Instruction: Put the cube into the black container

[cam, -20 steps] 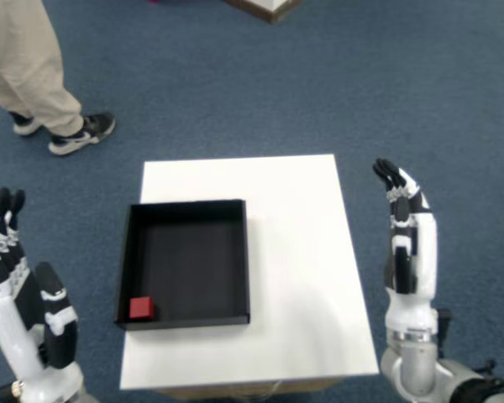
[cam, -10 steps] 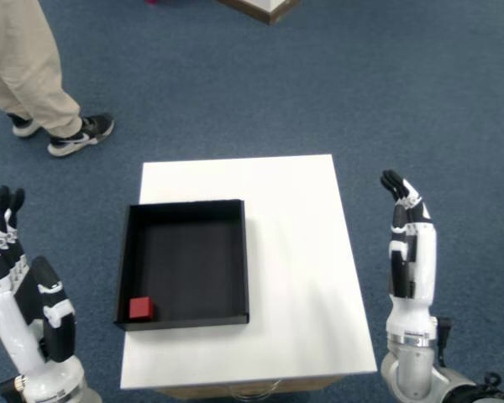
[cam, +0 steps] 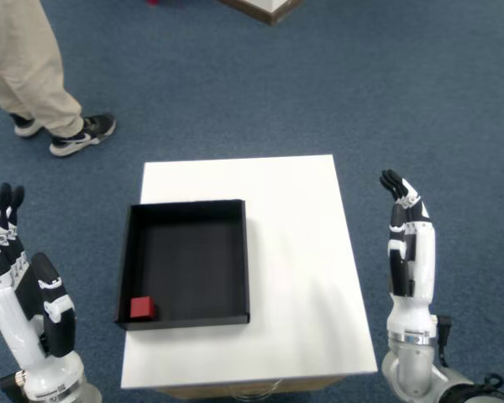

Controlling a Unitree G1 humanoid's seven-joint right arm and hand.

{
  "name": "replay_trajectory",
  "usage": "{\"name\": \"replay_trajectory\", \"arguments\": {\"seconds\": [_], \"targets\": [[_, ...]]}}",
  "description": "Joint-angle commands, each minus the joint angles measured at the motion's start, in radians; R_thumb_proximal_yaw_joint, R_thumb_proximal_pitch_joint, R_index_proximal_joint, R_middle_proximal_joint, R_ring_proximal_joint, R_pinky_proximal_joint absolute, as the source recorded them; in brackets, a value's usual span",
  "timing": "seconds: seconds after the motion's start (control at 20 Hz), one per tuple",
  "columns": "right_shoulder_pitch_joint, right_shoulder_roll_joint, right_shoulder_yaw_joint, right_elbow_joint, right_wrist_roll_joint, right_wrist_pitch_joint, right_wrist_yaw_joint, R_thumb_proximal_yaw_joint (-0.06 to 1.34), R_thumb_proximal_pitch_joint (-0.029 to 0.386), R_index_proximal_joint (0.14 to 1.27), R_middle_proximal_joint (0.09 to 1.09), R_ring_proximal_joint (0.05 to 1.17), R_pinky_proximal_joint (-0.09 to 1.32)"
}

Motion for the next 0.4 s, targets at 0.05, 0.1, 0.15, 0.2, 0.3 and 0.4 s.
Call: {"name": "replay_trajectory", "arguments": {"seconds": [0.05, 0.1, 0.15, 0.2, 0.3, 0.4], "targets": [[-0.045, -0.012, -0.015, 0.013, 0.038, -0.061, 0.014, 0.0, 0.233, 0.3, 0.29, 0.31, 0.14], [-0.049, -0.009, -0.015, 0.022, 0.043, -0.06, 0.018, 0.0, 0.236, 0.31, 0.29, 0.31, 0.14], [-0.052, -0.005, -0.015, 0.029, 0.046, -0.058, 0.022, 0.0, 0.238, 0.31, 0.29, 0.31, 0.14], [-0.053, 0.0, -0.014, 0.04, 0.052, -0.056, 0.028, 0.0, 0.241, 0.31, 0.29, 0.31, 0.14], [-0.053, 0.004, -0.014, 0.052, 0.06, -0.061, 0.037, 0.0, 0.246, 0.31, 0.29, 0.32, 0.14], [-0.053, 0.007, -0.014, 0.059, 0.063, -0.07, 0.042, 0.0, 0.251, 0.31, 0.3, 0.32, 0.14]]}}
